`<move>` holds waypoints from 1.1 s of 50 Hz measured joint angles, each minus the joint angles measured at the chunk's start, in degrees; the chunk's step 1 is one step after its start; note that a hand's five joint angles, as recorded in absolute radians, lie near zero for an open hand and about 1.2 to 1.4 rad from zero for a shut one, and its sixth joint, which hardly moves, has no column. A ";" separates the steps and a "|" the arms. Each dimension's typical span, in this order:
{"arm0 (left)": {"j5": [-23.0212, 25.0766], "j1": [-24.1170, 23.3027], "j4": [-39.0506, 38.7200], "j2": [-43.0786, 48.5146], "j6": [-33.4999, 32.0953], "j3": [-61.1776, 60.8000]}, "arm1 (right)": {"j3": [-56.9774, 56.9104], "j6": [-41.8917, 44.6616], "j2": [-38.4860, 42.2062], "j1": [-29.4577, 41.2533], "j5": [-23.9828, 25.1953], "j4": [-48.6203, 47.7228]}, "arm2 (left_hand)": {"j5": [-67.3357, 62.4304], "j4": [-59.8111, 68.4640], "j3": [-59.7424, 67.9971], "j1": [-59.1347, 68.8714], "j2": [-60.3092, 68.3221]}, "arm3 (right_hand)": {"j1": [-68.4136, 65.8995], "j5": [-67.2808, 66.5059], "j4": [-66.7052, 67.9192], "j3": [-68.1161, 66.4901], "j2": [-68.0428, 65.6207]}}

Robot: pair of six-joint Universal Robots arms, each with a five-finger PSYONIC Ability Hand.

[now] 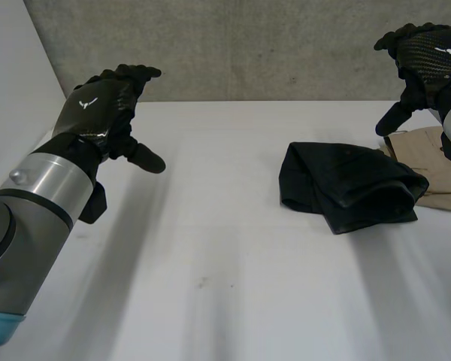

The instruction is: Fold the laundry.

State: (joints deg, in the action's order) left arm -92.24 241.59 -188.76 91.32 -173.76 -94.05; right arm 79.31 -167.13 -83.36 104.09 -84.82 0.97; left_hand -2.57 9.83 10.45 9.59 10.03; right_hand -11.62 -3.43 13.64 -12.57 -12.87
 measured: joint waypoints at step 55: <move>0.31 -0.07 -0.29 0.27 0.01 -0.87 | 0.46 11.93 3.43 0.60 1.20 3.10 | 0.00 -0.14 -0.19 -0.12 -0.16 | 0.00 0.00 0.00 0.00 0.00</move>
State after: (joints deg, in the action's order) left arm -91.93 241.52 -189.05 91.59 -173.75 -94.93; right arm 79.77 -155.21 -79.94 104.69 -83.62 4.07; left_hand -2.58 9.69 10.26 9.47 9.87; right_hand -11.61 -3.43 13.64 -12.57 -12.87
